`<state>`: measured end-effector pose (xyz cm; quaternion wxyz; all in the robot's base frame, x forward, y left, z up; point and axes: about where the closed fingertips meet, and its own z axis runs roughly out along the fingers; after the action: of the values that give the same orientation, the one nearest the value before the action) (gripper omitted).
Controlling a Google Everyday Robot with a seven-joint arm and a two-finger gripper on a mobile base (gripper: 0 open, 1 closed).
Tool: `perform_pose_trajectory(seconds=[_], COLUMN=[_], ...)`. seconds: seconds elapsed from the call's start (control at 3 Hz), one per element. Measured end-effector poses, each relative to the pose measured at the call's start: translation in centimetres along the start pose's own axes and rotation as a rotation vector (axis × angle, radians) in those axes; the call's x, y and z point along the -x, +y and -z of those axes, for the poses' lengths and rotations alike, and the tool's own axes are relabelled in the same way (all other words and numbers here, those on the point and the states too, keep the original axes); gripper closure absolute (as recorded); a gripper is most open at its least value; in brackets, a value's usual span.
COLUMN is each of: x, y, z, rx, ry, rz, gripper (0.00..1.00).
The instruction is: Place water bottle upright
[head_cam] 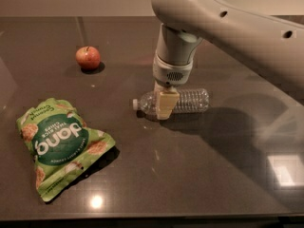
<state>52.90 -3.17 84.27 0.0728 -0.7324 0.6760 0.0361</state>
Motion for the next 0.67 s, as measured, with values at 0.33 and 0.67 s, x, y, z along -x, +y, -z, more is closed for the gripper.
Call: perform_pose_trajectory(seconds=[0.33, 0.67], x=[0.3, 0.5], y=[-0.1, -0.9], z=[0.8, 2.4], rx=[0.002, 0.002], ry=[-0.010, -0.050], rz=[0.002, -0.006], gripper=[0.65, 0.90])
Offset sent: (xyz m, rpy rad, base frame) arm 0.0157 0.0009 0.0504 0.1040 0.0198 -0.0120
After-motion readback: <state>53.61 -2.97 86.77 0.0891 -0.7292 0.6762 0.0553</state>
